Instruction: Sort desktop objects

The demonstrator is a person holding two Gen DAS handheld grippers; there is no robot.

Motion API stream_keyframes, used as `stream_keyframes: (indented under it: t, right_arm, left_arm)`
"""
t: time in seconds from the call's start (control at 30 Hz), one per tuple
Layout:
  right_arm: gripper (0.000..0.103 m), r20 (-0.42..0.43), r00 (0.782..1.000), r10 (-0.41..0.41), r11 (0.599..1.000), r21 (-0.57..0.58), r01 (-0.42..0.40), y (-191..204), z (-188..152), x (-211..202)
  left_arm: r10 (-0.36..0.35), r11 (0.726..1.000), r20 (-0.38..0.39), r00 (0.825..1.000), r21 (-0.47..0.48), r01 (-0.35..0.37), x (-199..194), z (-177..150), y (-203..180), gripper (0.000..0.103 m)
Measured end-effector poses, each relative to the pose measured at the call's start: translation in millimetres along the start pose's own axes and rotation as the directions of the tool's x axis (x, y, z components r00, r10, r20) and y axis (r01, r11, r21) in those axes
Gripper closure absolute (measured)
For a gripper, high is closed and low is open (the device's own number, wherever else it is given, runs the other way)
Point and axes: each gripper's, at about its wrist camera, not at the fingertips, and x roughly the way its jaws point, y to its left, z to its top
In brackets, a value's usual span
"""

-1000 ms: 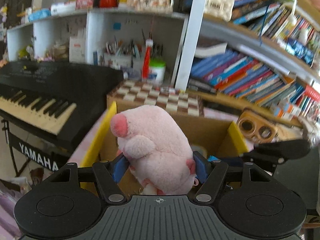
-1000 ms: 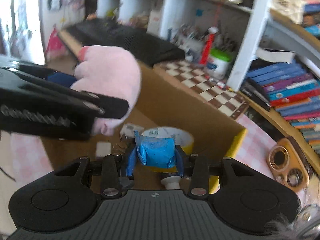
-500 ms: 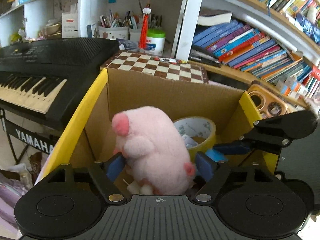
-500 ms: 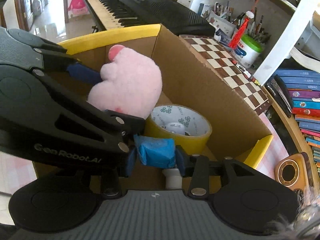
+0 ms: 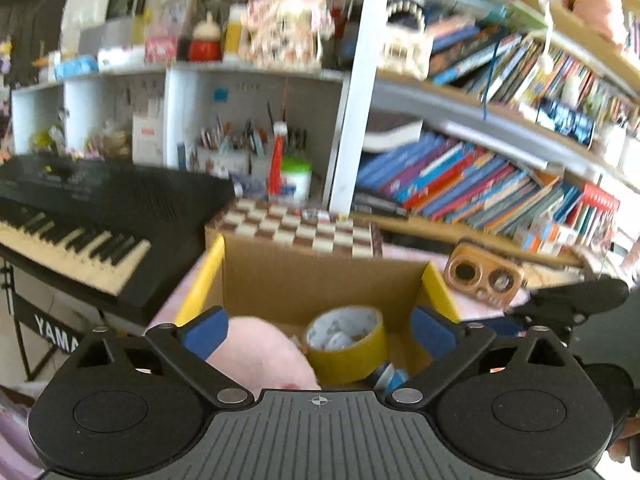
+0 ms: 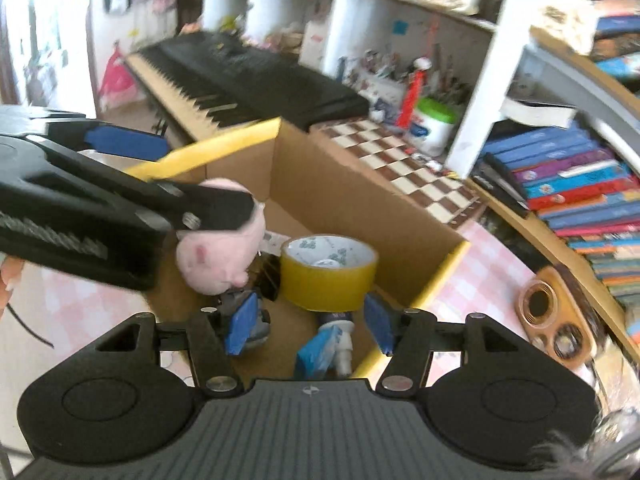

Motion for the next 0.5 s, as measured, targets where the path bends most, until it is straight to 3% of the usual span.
stream_keyframes:
  t: [0.27,0.5]
  right_arm:
    - [0.033,0.084,0.990,-0.109,0.985,0.144,0.096,11,-29,-56]
    - [0.026,0.113,0.967,-0.227,0.943,0.275,0.189,32,-72,-102]
  left_arm:
    - [0.000,1.000,0.116,0.993,-0.030,0.003,-57,-11,-2,0.000]
    - [-0.031,0.999,0.160,0.987,-0.039,0.038,-102,-37,-6,0.000]
